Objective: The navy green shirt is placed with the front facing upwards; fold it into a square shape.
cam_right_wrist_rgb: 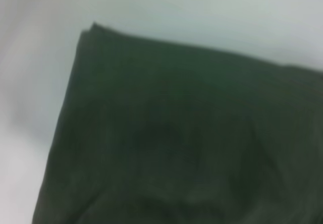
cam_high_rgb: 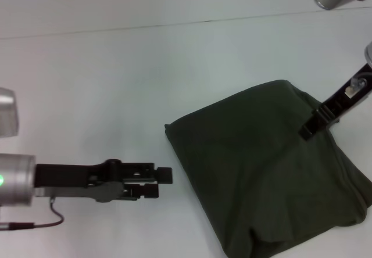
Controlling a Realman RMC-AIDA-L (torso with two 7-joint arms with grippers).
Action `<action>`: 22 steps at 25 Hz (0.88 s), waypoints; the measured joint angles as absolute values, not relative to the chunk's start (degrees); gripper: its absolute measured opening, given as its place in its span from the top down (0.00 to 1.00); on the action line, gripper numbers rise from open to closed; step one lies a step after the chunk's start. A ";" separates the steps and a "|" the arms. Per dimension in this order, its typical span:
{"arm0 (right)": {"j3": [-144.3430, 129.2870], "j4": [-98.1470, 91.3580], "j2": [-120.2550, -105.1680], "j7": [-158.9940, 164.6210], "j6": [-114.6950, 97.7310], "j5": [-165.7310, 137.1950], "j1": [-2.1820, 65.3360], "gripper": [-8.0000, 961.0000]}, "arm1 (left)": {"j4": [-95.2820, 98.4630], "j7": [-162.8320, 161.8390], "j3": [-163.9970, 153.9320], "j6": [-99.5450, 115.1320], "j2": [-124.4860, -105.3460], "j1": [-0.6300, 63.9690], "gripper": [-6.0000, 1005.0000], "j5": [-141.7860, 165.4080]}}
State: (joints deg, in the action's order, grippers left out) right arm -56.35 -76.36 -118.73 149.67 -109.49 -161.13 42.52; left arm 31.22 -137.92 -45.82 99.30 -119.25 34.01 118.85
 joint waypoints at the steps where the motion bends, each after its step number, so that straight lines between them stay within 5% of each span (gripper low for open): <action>1: -56.22 -76.30 -118.74 149.66 -108.94 -160.99 42.64 0.59 | 31.23 -137.92 -46.78 98.06 -119.45 34.30 0.22 118.85; 22: -53.95 -76.72 -118.72 151.88 -108.03 -161.00 45.69 0.59 | 29.96 -136.70 -55.66 74.91 -123.62 40.72 0.22 118.64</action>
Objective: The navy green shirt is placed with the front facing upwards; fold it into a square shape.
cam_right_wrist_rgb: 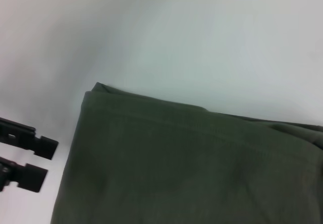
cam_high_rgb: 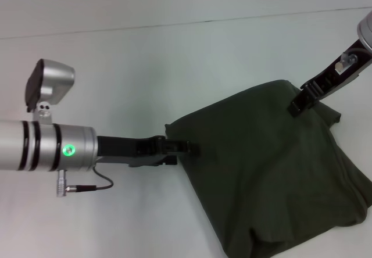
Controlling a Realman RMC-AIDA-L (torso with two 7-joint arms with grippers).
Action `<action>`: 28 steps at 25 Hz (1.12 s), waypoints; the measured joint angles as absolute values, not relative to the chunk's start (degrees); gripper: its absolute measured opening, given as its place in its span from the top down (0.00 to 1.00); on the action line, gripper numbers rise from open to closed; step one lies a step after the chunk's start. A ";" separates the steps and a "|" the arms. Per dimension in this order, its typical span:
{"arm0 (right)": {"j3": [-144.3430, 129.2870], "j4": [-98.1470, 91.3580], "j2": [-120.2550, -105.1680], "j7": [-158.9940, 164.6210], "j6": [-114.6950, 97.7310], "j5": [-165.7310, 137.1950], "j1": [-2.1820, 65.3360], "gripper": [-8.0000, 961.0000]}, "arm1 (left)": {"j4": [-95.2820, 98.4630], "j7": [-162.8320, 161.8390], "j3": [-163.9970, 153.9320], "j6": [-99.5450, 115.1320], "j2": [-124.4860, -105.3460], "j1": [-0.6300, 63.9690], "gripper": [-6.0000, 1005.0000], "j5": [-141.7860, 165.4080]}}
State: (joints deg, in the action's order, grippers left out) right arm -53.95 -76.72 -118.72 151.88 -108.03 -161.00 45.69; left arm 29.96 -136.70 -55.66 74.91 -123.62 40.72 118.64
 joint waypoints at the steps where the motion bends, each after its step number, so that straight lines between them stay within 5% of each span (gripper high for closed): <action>1: -53.95 -76.72 -118.74 151.88 -108.07 -161.00 45.76 0.59 | 29.70 -136.83 -55.77 74.55 -123.74 41.05 0.22 118.66; 28: -53.97 -75.85 -118.83 151.74 -107.80 -160.74 45.97 0.59 | 25.81 -140.88 -62.53 67.47 -124.08 45.98 0.32 118.75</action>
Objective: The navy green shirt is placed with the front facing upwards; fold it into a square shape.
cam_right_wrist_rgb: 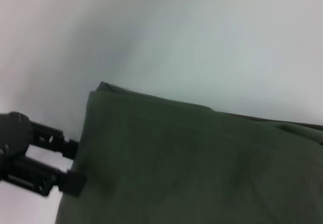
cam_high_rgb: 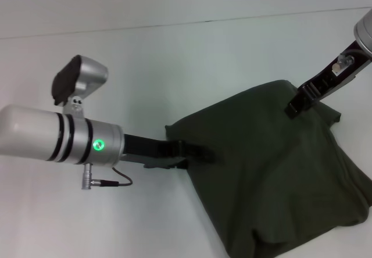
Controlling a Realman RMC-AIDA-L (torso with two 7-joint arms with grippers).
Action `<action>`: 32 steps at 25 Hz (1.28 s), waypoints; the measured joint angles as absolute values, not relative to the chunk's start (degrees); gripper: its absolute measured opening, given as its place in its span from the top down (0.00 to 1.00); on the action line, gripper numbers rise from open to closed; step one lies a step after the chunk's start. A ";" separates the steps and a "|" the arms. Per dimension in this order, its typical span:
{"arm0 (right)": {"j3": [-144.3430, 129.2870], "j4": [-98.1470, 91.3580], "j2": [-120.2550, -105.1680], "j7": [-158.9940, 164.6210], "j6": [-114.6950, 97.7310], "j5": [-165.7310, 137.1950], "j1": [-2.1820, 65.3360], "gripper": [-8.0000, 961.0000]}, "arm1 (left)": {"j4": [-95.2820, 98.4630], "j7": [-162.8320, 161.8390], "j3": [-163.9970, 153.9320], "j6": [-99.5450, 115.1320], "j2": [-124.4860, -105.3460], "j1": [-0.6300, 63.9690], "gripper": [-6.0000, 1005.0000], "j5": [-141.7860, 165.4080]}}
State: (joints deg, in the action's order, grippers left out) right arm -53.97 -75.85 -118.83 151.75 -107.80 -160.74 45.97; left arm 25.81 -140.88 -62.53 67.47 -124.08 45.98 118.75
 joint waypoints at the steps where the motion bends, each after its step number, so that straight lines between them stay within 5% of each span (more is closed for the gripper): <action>1: -53.96 -75.85 -118.83 151.71 -107.79 -160.74 45.97 0.59 | 25.38 -140.89 -63.00 67.42 -124.22 46.52 0.32 118.62; 16: -53.52 -75.75 -118.83 151.37 -108.12 -160.66 45.59 0.59 | 24.90 -141.15 -64.46 68.02 -124.01 47.83 0.41 118.63; 27: -53.49 -75.69 -118.82 151.37 -108.07 -160.66 45.49 0.59 | 25.05 -141.59 -65.01 68.57 -124.01 48.50 0.64 118.70; 32: -53.44 -75.46 -118.82 151.31 -107.84 -160.66 45.45 0.59 | 25.93 -141.24 -65.54 70.37 -123.76 48.52 0.83 118.71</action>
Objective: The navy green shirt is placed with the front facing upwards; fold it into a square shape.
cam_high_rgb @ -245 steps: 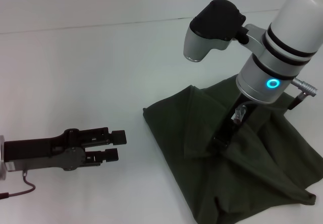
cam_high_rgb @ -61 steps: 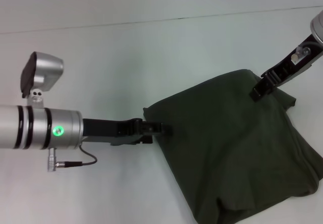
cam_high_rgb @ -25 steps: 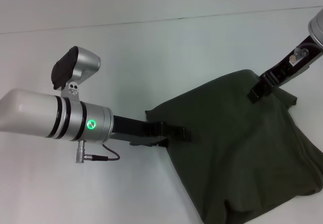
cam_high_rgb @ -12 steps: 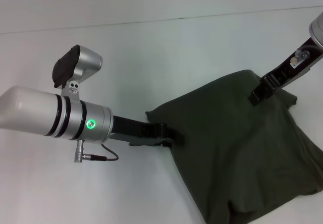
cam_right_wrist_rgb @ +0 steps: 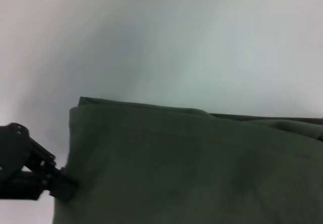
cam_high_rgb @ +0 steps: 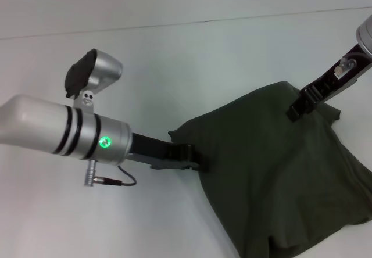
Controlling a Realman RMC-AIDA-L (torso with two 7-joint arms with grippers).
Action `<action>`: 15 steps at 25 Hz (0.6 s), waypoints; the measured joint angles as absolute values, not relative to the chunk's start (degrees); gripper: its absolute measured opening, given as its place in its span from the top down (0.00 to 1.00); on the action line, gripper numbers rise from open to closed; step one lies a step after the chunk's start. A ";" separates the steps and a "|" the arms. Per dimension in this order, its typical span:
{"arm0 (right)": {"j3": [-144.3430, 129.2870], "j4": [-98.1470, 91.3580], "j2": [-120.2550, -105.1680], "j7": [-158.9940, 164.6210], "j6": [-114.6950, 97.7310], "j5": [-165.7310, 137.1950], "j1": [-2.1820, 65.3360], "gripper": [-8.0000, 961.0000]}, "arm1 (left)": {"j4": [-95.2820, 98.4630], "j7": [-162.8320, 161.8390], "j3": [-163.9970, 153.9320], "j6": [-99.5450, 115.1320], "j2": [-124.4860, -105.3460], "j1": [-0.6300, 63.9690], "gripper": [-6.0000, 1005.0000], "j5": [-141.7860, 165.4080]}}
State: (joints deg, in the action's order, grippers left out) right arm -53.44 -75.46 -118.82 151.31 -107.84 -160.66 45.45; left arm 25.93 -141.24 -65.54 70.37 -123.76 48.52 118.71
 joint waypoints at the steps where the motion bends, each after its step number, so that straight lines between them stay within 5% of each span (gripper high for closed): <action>1: -53.43 -75.38 -118.82 151.27 -107.80 -160.67 45.44 0.59 | 26.15 -141.23 -65.30 70.91 -123.48 48.24 0.87 118.72; 15: -53.85 -74.64 -119.10 151.33 -107.57 -160.66 45.86 0.59 | 31.38 -142.80 -57.24 75.32 -118.37 43.14 0.94 125.06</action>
State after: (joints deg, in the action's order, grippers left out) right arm -53.85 -74.64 -119.10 151.33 -107.57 -160.66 45.86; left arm 31.38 -142.80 -57.24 75.32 -118.37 43.14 125.06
